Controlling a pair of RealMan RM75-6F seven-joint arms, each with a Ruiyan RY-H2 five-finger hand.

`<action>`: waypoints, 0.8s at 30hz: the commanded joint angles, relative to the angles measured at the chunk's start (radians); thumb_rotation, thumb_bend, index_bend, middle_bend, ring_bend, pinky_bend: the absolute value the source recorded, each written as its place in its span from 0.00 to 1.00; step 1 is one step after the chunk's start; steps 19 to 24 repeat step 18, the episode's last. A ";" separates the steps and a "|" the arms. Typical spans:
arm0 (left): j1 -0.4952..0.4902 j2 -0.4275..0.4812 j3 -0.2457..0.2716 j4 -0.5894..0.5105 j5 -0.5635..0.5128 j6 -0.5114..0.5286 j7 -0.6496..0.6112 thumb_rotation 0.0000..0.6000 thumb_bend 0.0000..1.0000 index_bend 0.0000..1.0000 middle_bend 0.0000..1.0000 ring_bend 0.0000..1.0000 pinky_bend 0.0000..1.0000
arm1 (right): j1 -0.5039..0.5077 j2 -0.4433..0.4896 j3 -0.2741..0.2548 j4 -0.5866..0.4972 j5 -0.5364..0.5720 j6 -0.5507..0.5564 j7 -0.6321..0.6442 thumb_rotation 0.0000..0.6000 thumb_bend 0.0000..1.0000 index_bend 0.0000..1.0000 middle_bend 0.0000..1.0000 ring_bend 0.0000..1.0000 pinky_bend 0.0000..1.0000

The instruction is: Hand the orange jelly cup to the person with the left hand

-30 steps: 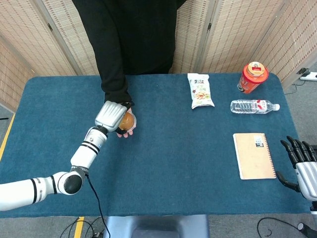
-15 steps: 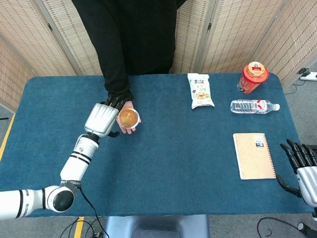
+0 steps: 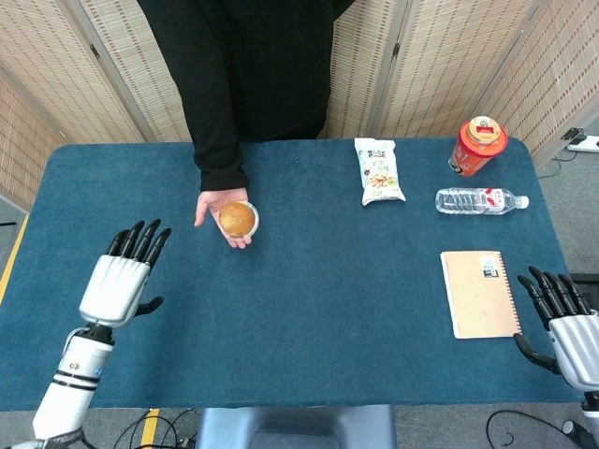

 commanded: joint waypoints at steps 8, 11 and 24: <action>0.450 -0.141 0.146 0.555 0.278 0.318 -0.580 1.00 0.14 0.03 0.02 0.00 0.15 | 0.011 -0.053 0.021 -0.024 0.053 -0.031 -0.142 1.00 0.25 0.00 0.00 0.00 0.00; 0.468 -0.135 0.137 0.598 0.284 0.285 -0.645 1.00 0.14 0.02 0.01 0.00 0.15 | 0.011 -0.068 0.032 -0.028 0.069 -0.026 -0.173 1.00 0.25 0.00 0.00 0.00 0.00; 0.492 -0.118 0.103 0.595 0.297 0.246 -0.672 1.00 0.14 0.01 0.00 0.00 0.15 | 0.010 -0.080 0.027 -0.030 0.063 -0.024 -0.202 1.00 0.25 0.00 0.00 0.00 0.00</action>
